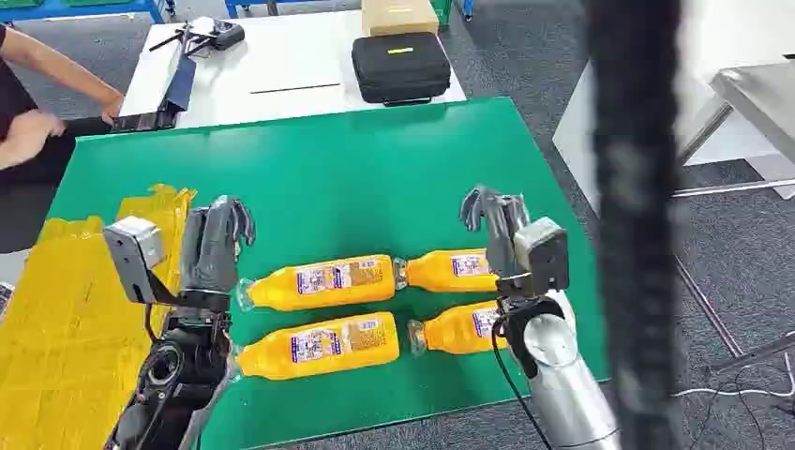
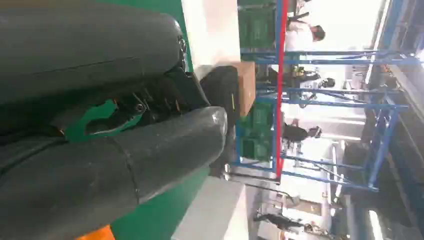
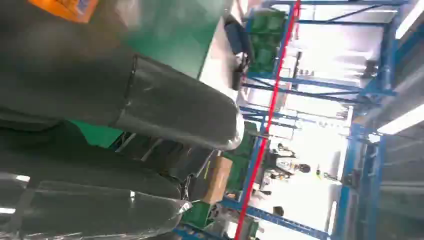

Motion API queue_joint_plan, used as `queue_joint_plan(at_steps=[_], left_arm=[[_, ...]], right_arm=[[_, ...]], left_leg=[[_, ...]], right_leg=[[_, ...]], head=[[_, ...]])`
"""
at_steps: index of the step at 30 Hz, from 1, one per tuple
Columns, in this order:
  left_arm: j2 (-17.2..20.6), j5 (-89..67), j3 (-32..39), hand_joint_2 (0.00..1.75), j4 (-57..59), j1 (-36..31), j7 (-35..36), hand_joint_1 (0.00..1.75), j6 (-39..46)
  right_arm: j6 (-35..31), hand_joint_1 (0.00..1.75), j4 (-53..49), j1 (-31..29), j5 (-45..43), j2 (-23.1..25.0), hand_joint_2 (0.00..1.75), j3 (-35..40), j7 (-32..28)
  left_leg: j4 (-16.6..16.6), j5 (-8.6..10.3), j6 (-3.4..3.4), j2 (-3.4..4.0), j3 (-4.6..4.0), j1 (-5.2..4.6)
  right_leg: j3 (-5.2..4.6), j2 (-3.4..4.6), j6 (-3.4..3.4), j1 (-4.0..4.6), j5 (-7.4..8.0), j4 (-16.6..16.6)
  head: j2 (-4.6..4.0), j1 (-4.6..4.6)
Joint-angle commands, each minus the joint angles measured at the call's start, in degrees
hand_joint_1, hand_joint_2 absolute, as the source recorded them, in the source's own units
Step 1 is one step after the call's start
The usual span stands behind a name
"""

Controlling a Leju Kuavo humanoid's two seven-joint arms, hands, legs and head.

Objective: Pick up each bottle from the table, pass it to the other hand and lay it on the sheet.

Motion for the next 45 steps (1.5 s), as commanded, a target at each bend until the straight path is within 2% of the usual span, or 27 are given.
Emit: queue_joint_plan(at_steps=[1, 2, 3, 4, 5, 8, 12, 16, 17, 18, 19, 21, 22, 23, 24, 25, 27, 30, 31, 32, 37, 39, 45], left_arm=[[5.0, 1.3, 23.9, 0.00, -2.6, 21.8, -8.2, 0.00, -22.4], [4.1, 0.2, 23.4, 0.00, -2.5, 20.3, -7.0, 0.00, -22.0], [2.7, 0.0, 22.7, 0.00, -2.6, 18.6, -5.9, 0.00, -21.7], [2.3, -0.7, 21.8, 0.00, -2.8, 17.9, -5.2, 0.00, -20.5], [2.2, -0.6, 21.1, 0.00, -3.0, 17.6, -4.7, 0.00, -19.6], [2.9, 0.7, 18.3, 0.00, -3.9, 17.6, -3.4, 0.00, -18.0], [4.0, 0.8, 17.6, 0.00, -6.0, 18.5, -4.2, 0.00, -17.3], [4.5, -1.1, 18.9, 0.00, -10.8, 21.0, -5.0, 0.00, -15.4], [4.4, -1.5, 19.3, 0.00, -11.9, 21.6, -4.5, 0.00, -14.8], [4.2, -2.2, 19.6, 0.00, -12.3, 21.9, -4.0, 0.00, -14.1], [3.4, -2.3, 20.1, 0.00, -12.4, 22.2, -3.3, 0.00, -14.0], [2.2, -2.1, 20.5, 0.00, -11.7, 22.0, -2.4, 0.00, -14.2], [1.5, -2.3, 20.2, 0.00, -10.4, 20.9, -0.9, 0.00, -14.9], [1.0, -2.5, 20.0, 0.00, -9.5, 20.0, -0.6, 0.00, -15.1], [0.7, -2.7, 19.8, 0.00, -8.8, 19.0, -0.6, 0.00, -15.4], [0.7, -2.7, 19.8, 0.00, -8.8, 18.8, -0.6, 0.00, -15.4], [1.2, -2.6, 20.0, 0.00, -9.3, 18.9, -0.5, 0.00, -15.1], [1.2, -2.6, 20.8, 0.00, -10.3, 19.9, -0.2, 0.00, -15.1], [0.9, -2.8, 21.0, 0.00, -10.6, 20.1, 0.3, 0.00, -15.4], [0.7, -2.9, 21.2, 0.00, -10.9, 20.3, 0.5, 0.00, -15.6], [0.5, -3.0, 21.1, 0.00, -10.9, 20.3, 0.7, 0.00, -15.9], [0.4, -3.4, 20.9, 0.00, -10.5, 19.7, 1.2, 0.00, -17.2], [1.5, -3.3, 20.5, 0.00, -10.1, 19.7, 1.3, 0.00, -17.6]], right_arm=[[5.7, 1.22, -18.4, 26.3, -3.4, -0.2, 0.00, -15.0, -10.2], [5.7, 0.00, -19.8, 26.0, -3.0, 0.1, 0.00, -15.4, -9.1], [5.6, 0.00, -22.0, 26.0, -2.8, 0.3, 0.00, -15.9, -7.3], [6.0, 0.00, -23.7, 26.0, -2.1, 0.2, 0.00, -16.0, -6.8], [5.7, 0.00, -24.7, 26.0, -0.2, -0.2, 0.00, -15.9, -5.8], [4.6, 0.00, -28.0, 27.7, 4.6, -1.8, 0.00, -15.5, -0.8], [3.4, 0.00, -26.7, 29.5, 5.7, -4.8, 0.00, -15.5, 0.9], [4.0, 0.00, -26.6, 28.8, 5.8, -2.7, 0.00, -17.8, 3.1], [5.5, 0.00, -26.6, 28.4, 7.0, -1.9, 1.75, -19.1, 5.1], [5.6, 0.00, -26.3, 28.2, 11.0, -1.9, 1.75, -20.3, 7.7], [5.8, 0.00, -25.2, 27.7, 19.6, -3.0, 1.75, -21.7, 11.1], [6.6, 0.00, -22.2, 26.8, 28.6, -4.9, 1.75, -23.8, 14.7], [7.8, 0.00, -19.4, 26.6, 40.4, -8.1, 1.75, -24.0, 18.7], [9.3, 0.00, -18.1, 26.6, 44.6, -9.4, 1.75, -24.3, 20.3], [13.8, 0.00, -16.7, 26.5, 51.6, -11.8, 1.75, -23.8, 23.9], [17.2, 0.00, -15.4, 26.0, 52.3, -12.7, 1.75, -23.7, 25.0], [19.4, 0.00, -11.7, 23.6, 55.1, -14.3, 1.75, -22.3, 25.1], [20.6, 0.00, -6.7, 19.8, 56.6, -16.8, 1.75, -18.7, 24.3], [21.0, 0.00, -5.1, 18.3, 56.7, -17.7, 1.75, -17.2, 24.1], [21.0, 0.00, -4.2, 17.4, 56.6, -17.9, 1.75, -16.5, 24.2], [21.4, 0.00, -4.3, 17.4, 56.3, -18.4, 1.75, -15.9, 24.5], [22.0, 0.00, -3.6, 17.0, 55.0, -21.2, 1.75, -13.7, 25.1], [20.8, 0.00, 0.1, 13.5, 53.0, -22.4, 1.75, -9.2, 22.9]], left_leg=[[-0.2, -0.69, -0.38, 0.10, 0.96, 0.04], [0.1, -0.84, -0.34, 0.10, 0.74, 0.03], [0.2, -0.96, -0.42, 0.13, 0.82, 0.08], [0.1, -0.76, -0.30, 0.01, 0.34, 0.08], [0.1, -0.78, -0.33, -0.12, 0.38, 0.07], [0.2, -0.83, -0.37, -0.12, 0.48, 0.12], [0.0, -0.61, -0.24, -0.12, 0.42, 0.05], [0.1, -0.51, -0.12, 0.06, 0.41, 0.06], [0.1, -0.62, -0.20, 0.09, 0.54, 0.09], [0.1, -0.52, -0.15, 0.13, 0.44, 0.05], [0.0, -0.43, -0.08, 0.09, 0.33, 0.03], [0.0, -0.43, -0.09, 0.09, 0.41, 0.03], [0.0, -0.48, -0.14, 0.09, 0.52, 0.07], [0.0, -0.35, -0.01, 0.02, 0.36, 0.00], [0.0, -0.43, -0.11, -0.02, 0.57, 0.05], [-0.1, -0.36, -0.04, -0.05, 0.47, 0.04], [0.0, -0.38, -0.04, 0.01, 0.50, 0.06], [-0.1, -0.34, 0.01, 0.20, 0.44, 0.00], [0.0, -0.49, -0.15, 0.39, 0.71, 0.05], [0.0, -0.36, -0.01, 0.30, 0.48, -0.02], [0.0, -0.32, -0.01, 0.13, 0.51, -0.03], [0.0, -0.27, 0.04, 0.05, 0.44, -0.04], [0.0, -0.28, 0.03, 0.13, 0.44, -0.03]], right_leg=[[0.87, 0.01, -0.07, 0.05, -0.71, -0.1], [0.65, 0.02, -0.08, 0.02, -0.76, 0.1], [0.71, -0.01, -0.10, 0.05, -0.87, 0.2], [0.27, -0.13, -0.09, 0.03, -0.70, 0.1], [0.28, -0.28, -0.09, 0.05, -0.79, 0.1], [0.44, -0.28, -0.10, 0.11, -0.82, 0.2], [0.37, -0.26, -0.07, 0.04, -0.60, 0.1], [0.36, -0.05, -0.02, 0.06, -0.44, 0.0], [0.49, -0.07, -0.03, 0.08, -0.54, 0.1], [0.36, 0.00, -0.07, 0.05, -0.42, 0.0], [0.26, 0.00, -0.06, 0.03, -0.33, 0.0], [0.33, -0.01, -0.05, 0.02, -0.34, 0.0], [0.47, -0.05, -0.05, 0.07, -0.37, -0.1], [0.29, -0.03, -0.03, 0.01, -0.28, -0.1], [0.57, -0.15, -0.02, 0.06, -0.35, -0.1], [0.47, -0.14, -0.02, 0.05, -0.30, -0.1], [0.51, -0.09, -0.01, 0.06, -0.30, -0.1], [0.42, 0.15, 0.03, -0.02, -0.18, -0.1], [0.67, 0.23, 0.02, 0.03, -0.26, -0.1], [0.41, 0.22, 0.08, -0.04, -0.12, -0.1], [0.46, 0.00, 0.06, -0.04, -0.19, -0.1], [0.41, 0.00, 0.08, -0.05, -0.17, -0.1], [0.42, 0.05, 0.09, -0.04, -0.15, -0.1]], head=[[0.00, -0.07], [0.00, -0.09], [0.00, -0.11], [0.00, -0.03], [0.00, -0.05], [0.00, -0.05], [0.00, -0.02], [0.00, -0.02], [0.00, -0.02], [0.00, -0.02], [0.00, -0.02], [0.00, -0.02], [0.00, -0.05], [0.00, -0.07], [0.00, -0.05], [0.00, -0.09], [0.00, -0.02], [0.00, -0.05], [0.00, -0.05], [0.00, -0.05], [0.00, -0.05], [0.00, -0.05], [0.00, -0.02]])
